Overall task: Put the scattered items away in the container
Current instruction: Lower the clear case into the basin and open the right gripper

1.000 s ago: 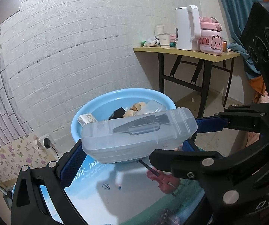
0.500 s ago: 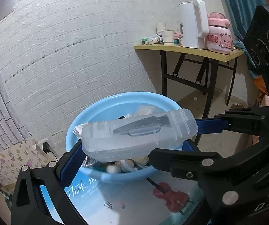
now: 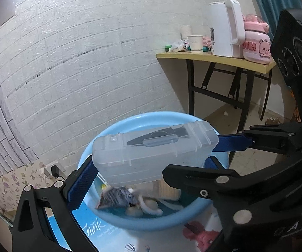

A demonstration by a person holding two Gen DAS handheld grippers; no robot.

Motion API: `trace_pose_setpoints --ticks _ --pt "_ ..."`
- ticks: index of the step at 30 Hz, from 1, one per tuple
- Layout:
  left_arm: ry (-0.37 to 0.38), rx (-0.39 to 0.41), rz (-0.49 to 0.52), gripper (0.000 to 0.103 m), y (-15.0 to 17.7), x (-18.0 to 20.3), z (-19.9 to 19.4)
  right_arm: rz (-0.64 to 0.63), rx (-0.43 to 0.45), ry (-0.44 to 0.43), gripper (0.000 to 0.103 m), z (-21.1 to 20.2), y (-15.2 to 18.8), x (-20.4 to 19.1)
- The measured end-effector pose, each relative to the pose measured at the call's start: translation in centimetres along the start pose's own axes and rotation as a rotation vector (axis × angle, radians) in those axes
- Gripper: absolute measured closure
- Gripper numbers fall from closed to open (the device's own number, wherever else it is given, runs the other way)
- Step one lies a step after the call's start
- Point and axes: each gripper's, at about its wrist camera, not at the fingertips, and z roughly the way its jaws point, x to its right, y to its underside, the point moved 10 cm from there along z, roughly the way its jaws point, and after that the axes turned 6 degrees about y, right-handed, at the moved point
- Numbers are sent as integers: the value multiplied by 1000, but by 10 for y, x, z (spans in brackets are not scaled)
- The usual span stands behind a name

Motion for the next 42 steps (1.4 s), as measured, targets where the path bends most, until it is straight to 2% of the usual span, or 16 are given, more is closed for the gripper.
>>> trace_pose_setpoints --ticks 11,16,21,25,33,42 --pt "-29 21 24 2 -24 -19 26 6 38 -7 35 24 -33 9" --pt "-40 30 -14 2 -34 -30 36 7 50 -2 35 32 -46 10" --pt "-62 51 -13 2 -45 -37 44 -15 83 14 35 42 -66 12" --pt "-77 39 -16 2 -48 -44 58 -11 74 12 35 57 -74 17" --pt "-67 -17 -38 2 -23 -47 72 -1 6 -1 35 83 -57 23" --pt "-53 -23 -86 2 -8 -53 61 4 7 -46 35 80 -46 15"
